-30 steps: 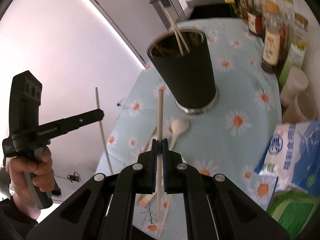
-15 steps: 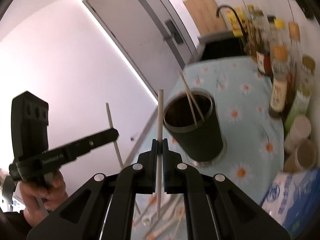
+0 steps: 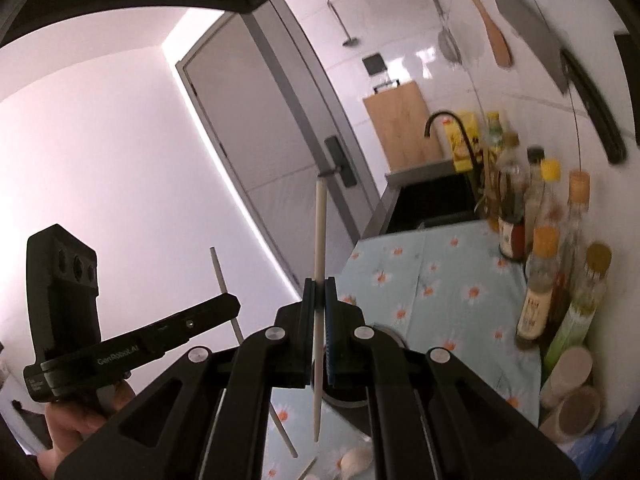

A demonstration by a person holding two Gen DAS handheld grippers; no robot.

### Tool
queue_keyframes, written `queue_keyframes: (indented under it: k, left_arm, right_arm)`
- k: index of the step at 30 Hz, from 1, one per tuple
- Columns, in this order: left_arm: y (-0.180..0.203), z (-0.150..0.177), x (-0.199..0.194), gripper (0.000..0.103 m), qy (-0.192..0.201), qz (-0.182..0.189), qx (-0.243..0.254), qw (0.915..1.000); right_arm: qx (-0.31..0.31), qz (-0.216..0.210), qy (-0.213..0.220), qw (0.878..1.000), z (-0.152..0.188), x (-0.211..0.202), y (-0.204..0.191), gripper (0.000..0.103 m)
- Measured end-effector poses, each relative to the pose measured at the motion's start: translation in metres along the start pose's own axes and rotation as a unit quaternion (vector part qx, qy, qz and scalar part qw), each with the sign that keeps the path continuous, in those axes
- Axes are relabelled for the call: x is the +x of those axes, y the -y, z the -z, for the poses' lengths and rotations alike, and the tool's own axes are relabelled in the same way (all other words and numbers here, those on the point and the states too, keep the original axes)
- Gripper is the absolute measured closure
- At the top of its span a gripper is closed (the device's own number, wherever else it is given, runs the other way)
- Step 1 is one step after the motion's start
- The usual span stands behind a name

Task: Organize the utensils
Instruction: 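Carry both held chopsticks up over the black holder and lower them in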

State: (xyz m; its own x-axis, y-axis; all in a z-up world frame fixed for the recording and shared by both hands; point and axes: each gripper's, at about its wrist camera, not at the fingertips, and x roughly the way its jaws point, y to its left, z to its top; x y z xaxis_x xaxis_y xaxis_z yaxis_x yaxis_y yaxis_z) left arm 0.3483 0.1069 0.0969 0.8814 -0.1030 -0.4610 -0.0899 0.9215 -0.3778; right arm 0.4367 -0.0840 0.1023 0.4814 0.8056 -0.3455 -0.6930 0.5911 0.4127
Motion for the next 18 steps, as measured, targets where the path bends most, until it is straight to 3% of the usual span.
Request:
queue_keyframes:
  k: [9, 18]
  left_arm:
    - [0.007, -0.020, 0.004, 0.100, 0.079, 0.015, 0.033, 0.9962]
    - [0.009, -0.017, 0.017, 0.100, 0.112, 0.004, 0.066, 0.9916]
  right_arm:
    - [-0.023, 0.018, 0.035, 0.999, -0.017, 0.019, 0.000, 0.097]
    - [-0.029, 0.027, 0.032, 0.999, -0.016, 0.041, 0.003, 0.097]
